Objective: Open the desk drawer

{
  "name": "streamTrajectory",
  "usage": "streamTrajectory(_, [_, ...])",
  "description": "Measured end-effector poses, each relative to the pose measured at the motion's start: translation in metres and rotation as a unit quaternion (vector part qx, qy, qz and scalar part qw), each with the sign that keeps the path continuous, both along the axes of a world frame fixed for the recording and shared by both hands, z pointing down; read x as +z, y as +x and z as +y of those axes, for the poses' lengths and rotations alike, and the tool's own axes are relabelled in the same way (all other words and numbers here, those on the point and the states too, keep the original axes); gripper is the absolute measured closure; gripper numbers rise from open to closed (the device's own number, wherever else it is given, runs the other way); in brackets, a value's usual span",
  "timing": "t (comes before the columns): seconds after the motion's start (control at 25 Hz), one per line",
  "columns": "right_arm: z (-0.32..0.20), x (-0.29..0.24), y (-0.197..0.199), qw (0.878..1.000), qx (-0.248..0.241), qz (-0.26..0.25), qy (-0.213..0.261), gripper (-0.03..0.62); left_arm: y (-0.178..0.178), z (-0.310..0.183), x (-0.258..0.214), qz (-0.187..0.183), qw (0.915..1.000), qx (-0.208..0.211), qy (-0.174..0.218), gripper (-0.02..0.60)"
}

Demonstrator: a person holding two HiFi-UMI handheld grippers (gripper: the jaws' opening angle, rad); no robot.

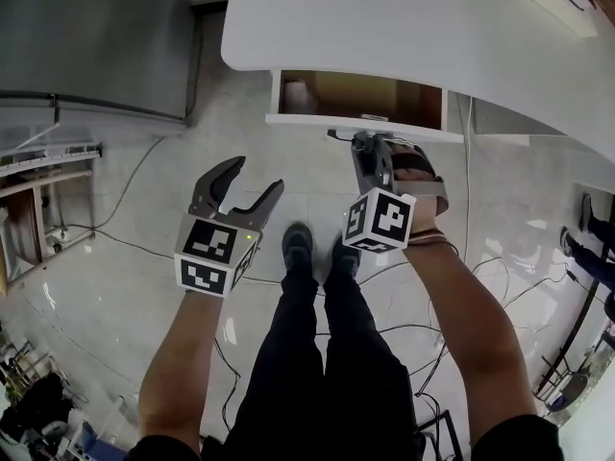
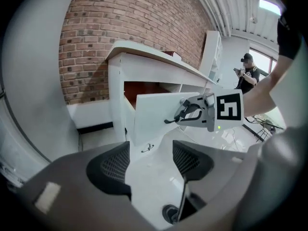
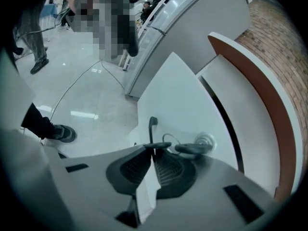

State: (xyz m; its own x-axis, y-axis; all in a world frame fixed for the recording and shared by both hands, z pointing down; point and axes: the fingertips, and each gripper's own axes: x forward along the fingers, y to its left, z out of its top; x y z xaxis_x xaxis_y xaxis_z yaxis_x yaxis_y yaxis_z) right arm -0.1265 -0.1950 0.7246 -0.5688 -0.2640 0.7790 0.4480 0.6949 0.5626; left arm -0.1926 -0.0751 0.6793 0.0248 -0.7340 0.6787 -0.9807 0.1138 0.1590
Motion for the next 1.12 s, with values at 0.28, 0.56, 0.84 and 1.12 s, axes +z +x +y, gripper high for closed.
streamTrajectory(0.28, [0.019,0.005,0.016,1.0,-0.005,-0.002,-0.01,0.57,-0.006,-0.041,-0.021,-0.061,0.995,0.079,0.013,0.296])
streamTrajectory(0.56, [0.037,0.017,0.03,1.0,0.001,-0.014,-0.005,0.571,0.019,-0.048,-0.002,-0.102,0.9828,0.153,-0.016,0.365])
streamTrajectory(0.84, [0.05,0.03,0.046,0.998,0.019,-0.028,-0.058,0.568,0.036,-0.035,0.025,-0.111,0.9735,0.192,-0.054,0.402])
streamTrajectory(1.12, [0.073,0.023,0.072,0.991,0.019,-0.019,-0.131,0.514,0.046,-0.023,0.052,-0.116,0.9663,0.215,-0.082,0.41])
